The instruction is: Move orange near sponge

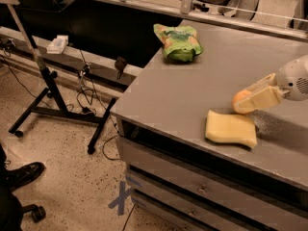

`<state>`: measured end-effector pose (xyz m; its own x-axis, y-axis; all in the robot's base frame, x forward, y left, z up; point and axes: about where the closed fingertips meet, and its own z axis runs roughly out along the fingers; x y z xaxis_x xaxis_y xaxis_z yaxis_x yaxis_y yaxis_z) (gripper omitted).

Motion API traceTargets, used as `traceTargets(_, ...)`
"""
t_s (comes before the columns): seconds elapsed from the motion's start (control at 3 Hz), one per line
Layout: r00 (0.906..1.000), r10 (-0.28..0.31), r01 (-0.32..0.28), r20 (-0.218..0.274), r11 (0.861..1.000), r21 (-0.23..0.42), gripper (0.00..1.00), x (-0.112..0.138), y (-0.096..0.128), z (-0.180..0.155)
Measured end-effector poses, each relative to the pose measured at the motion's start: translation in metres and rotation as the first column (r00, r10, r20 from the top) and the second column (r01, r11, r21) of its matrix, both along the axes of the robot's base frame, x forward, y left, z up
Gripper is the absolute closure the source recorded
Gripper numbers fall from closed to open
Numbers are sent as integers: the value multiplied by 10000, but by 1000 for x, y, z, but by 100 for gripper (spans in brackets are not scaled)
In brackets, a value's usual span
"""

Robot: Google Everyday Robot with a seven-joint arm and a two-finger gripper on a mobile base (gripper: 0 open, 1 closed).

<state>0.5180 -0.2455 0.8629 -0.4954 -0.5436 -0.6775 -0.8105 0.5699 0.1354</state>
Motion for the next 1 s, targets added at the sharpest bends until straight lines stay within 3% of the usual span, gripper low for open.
traceTargets(1.0,9997,190,-189,-128,9997,132,13,-13,6,0)
